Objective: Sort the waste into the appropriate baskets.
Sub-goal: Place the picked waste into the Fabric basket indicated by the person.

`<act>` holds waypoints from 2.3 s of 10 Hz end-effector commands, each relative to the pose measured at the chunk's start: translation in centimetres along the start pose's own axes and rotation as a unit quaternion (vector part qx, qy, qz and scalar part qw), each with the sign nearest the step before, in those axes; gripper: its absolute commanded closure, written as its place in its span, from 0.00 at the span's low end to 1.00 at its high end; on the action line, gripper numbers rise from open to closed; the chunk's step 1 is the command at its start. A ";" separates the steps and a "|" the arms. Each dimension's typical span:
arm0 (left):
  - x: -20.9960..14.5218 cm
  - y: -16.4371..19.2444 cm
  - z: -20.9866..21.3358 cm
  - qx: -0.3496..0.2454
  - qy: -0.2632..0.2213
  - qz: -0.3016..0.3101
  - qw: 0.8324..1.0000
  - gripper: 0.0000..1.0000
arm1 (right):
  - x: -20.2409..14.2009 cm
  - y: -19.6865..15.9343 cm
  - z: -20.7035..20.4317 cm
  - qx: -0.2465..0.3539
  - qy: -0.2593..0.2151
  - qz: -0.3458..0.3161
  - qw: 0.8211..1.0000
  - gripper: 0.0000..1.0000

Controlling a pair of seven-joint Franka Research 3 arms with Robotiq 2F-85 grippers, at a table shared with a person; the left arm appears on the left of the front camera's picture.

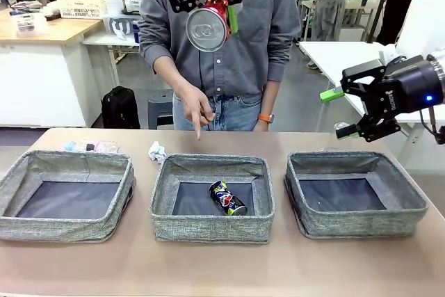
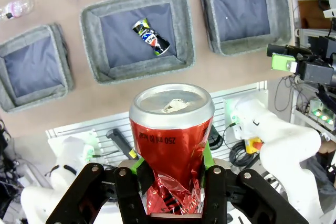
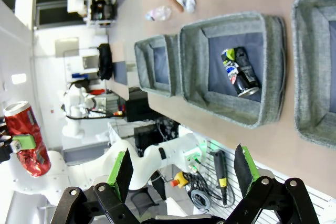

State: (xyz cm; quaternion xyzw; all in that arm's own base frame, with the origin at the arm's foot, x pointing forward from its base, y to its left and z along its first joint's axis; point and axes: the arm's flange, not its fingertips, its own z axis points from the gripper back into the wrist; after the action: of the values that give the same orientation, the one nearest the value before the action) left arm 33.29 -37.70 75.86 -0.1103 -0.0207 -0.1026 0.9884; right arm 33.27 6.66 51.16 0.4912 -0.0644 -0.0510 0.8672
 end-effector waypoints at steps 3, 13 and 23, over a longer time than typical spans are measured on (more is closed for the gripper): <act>-0.5 0.2 0.0 0.003 -0.001 0.003 1.000 0.68 | 0.2 0.1 0.1 0.000 0.005 0.003 1.000 0.00; 1.9 7.4 -17.2 -0.017 0.040 0.023 0.999 0.68 | 0.2 0.1 0.1 0.000 0.005 0.003 1.000 0.00; 5.6 10.8 -28.0 0.006 0.032 0.100 0.994 0.11 | 0.2 0.1 0.1 0.000 0.005 0.003 1.000 0.00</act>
State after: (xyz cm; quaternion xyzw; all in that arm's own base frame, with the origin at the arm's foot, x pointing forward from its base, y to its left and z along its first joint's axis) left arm 41.34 -34.88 46.36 -0.1168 0.0368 -0.0183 0.9923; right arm 33.29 6.66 51.17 0.4913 -0.0643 -0.0511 0.8671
